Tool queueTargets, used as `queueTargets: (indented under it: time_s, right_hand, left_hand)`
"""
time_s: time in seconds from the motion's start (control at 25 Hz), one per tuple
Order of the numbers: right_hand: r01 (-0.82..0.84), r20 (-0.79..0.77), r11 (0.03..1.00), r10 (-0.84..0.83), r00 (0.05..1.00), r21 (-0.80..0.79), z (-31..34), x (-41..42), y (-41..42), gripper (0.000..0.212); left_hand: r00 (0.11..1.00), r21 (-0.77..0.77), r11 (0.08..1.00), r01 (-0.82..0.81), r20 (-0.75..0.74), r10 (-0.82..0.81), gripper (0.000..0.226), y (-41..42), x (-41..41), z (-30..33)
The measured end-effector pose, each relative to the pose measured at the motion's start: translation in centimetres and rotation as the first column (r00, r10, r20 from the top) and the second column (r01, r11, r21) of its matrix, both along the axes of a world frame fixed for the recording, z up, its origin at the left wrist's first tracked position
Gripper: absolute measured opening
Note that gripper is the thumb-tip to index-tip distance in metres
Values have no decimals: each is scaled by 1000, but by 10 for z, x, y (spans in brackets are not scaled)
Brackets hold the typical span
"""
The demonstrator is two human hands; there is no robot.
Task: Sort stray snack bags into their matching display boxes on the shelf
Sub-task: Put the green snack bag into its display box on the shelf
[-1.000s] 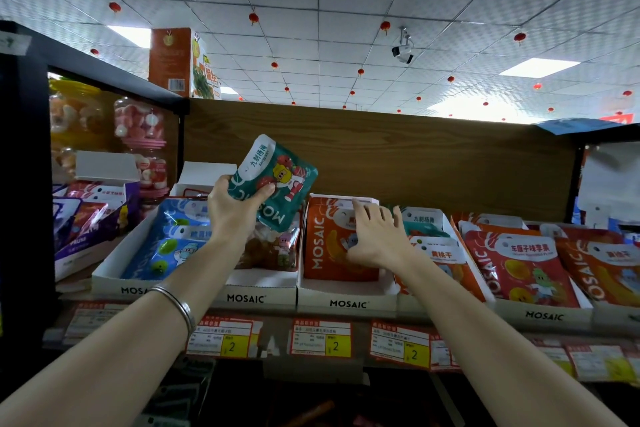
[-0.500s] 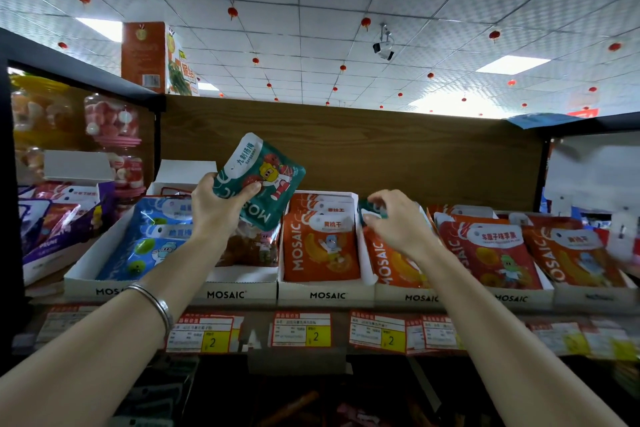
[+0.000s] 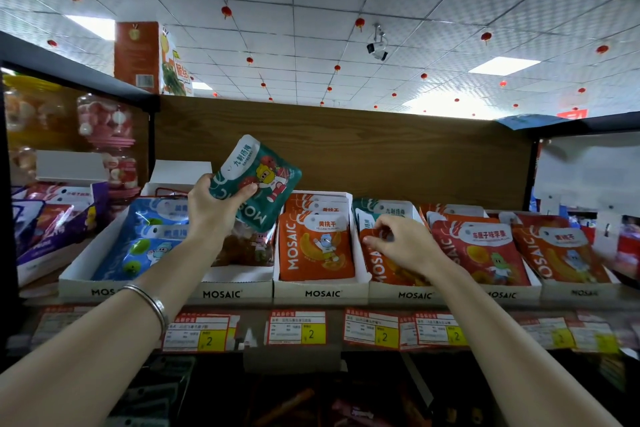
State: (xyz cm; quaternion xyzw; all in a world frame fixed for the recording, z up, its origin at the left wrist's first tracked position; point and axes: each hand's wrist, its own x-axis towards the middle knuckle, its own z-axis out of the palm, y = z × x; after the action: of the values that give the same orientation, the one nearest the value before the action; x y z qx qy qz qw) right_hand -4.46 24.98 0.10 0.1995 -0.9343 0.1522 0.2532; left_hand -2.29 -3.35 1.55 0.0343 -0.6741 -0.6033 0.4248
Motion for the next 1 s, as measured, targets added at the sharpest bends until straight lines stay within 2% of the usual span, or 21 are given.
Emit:
queueTargets:
  time_s: [0.12,0.24,0.36,0.44,0.52,0.6,0.72,1.0]
  right_hand:
    - [-47,-60,992,41,997,-116,5,2,0,15]
    - [-51,-241,989,17,970,-137,22,3,1,15]
    - [-63,-449,979,-30,893,-192,46,8,-7,25]
    - [-134,-504,953,-22,863,-271,59,10,-24,26]
    - [-222,-466,907,32,884,-359,66,10,-48,24]
    - [-287,-408,884,124,905,-369,64,10,-75,22]
    - [-318,-373,914,211,903,-253,50,10,-101,21]
    - [-239,-262,971,223,939,-31,24,-2,-102,22]
  left_hand:
    - [1000,5,1000,9,-6,-9,49,-1,-1,0]
    - [1000,4,1000,6,-7,-6,49,-1,-1,0]
    - [1000,1,1000,5,-11,-5,46,-1,0,0]
    - [1000,13,1000,23,-15,-23,44,-2,0,0]
    - [999,35,998,42,-21,-42,42,-1,2,0]
    - [999,57,998,37,-30,-35,41,-1,4,0]
    - [998,94,995,-16,-57,21,42,-3,6,1]
    - [997,56,997,-51,-49,54,47,-4,5,1]
